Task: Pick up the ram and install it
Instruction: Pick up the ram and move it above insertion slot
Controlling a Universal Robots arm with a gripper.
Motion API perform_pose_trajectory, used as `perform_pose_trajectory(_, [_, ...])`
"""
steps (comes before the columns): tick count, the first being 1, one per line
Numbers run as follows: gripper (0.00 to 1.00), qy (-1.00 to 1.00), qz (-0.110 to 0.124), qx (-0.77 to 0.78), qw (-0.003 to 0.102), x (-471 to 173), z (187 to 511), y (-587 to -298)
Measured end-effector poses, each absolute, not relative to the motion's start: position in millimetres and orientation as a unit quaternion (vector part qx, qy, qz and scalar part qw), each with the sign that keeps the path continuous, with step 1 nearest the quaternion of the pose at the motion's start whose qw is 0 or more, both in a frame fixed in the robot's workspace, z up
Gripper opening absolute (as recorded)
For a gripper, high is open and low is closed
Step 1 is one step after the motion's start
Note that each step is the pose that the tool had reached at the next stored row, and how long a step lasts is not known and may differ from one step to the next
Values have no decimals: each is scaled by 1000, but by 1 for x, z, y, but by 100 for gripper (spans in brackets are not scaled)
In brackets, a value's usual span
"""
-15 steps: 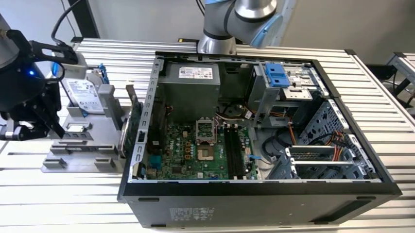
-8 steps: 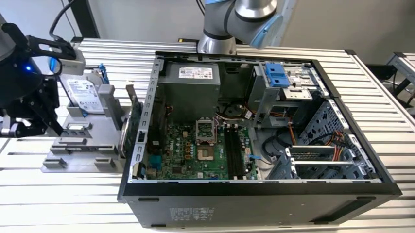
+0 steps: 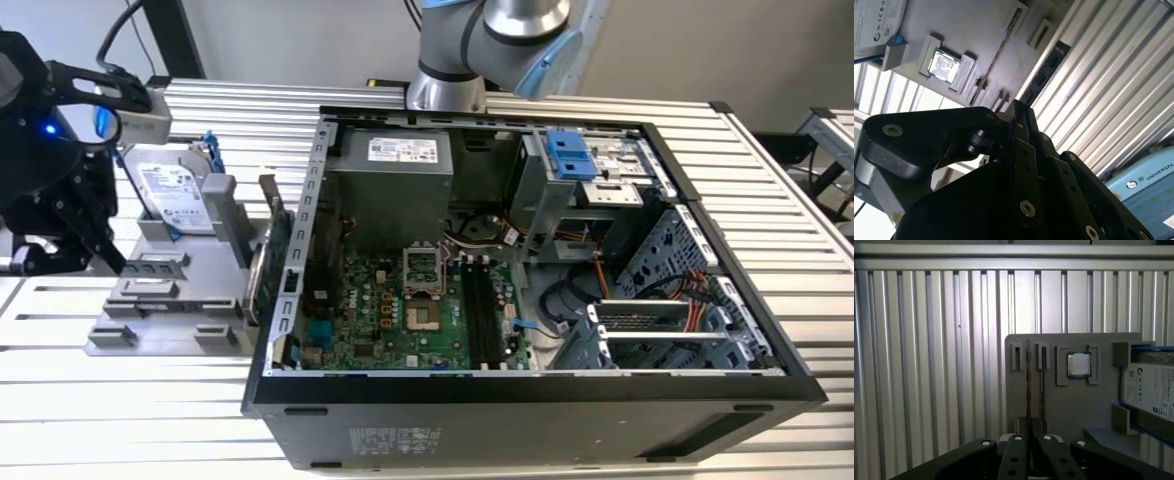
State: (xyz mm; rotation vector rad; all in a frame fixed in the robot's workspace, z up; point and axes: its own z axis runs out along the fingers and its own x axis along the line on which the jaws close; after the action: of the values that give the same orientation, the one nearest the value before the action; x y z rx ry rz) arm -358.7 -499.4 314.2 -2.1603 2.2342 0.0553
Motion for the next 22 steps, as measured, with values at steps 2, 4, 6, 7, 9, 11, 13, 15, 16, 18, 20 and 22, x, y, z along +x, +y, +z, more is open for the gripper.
perform_pose_trajectory(2, [0, 719, 18, -695, 17, -359, 316, -499])
perform_pose_trajectory(4, [0, 719, 18, -695, 17, -359, 318, -499])
perform_pose_trajectory(6, [0, 719, 18, -695, 17, -359, 320, -499])
perform_pose_trajectory(7, [0, 719, 18, -695, 17, -359, 321, -499])
perform_pose_trajectory(9, [0, 719, 18, -695, 17, -359, 323, -499])
perform_pose_trajectory(11, [0, 719, 18, -695, 17, -359, 325, -499])
perform_pose_trajectory(13, [0, 719, 18, -695, 17, -359, 327, -499])
perform_pose_trajectory(15, [0, 719, 18, -695, 17, -359, 329, -499])
perform_pose_trajectory(16, [0, 719, 18, -695, 17, -359, 330, -499])
perform_pose_trajectory(18, [0, 719, 18, -695, 17, -359, 331, -499])
perform_pose_trajectory(20, [0, 719, 18, -695, 17, -359, 333, -499])
perform_pose_trajectory(22, [0, 719, 18, -695, 17, -359, 335, -499])
